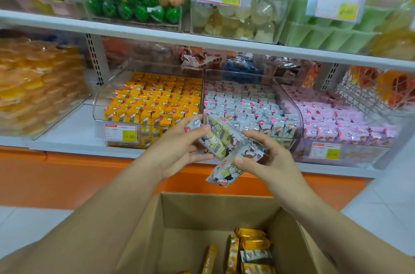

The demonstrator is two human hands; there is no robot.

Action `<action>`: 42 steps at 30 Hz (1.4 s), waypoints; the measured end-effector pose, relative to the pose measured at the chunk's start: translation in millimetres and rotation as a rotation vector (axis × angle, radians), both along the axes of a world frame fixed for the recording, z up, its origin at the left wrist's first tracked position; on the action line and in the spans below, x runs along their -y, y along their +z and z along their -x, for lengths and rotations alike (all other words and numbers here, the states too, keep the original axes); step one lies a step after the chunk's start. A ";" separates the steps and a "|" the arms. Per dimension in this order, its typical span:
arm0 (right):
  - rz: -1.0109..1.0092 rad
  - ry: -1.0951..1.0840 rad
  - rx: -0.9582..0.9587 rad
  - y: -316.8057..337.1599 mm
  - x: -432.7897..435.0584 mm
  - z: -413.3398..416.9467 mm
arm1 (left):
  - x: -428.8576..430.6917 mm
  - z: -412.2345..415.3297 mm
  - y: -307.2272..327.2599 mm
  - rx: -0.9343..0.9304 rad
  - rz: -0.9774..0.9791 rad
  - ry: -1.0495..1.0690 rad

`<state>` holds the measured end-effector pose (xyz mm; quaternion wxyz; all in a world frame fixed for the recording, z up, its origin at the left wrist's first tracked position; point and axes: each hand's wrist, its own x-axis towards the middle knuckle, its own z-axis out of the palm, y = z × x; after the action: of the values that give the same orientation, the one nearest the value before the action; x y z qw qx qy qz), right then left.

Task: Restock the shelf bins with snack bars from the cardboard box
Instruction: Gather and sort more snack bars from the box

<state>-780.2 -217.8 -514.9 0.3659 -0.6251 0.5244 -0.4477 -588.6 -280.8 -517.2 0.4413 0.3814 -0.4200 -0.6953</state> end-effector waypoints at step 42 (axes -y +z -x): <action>0.116 -0.369 0.126 34.4 49.1 73.9 | 30.5 29.3 40.2 0.831 0.748 0.226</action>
<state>-854.0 -266.9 -480.5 0.2732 -0.5092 0.5794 -0.5748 -617.9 -311.3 -477.0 0.4157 0.4831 -0.7325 -0.2391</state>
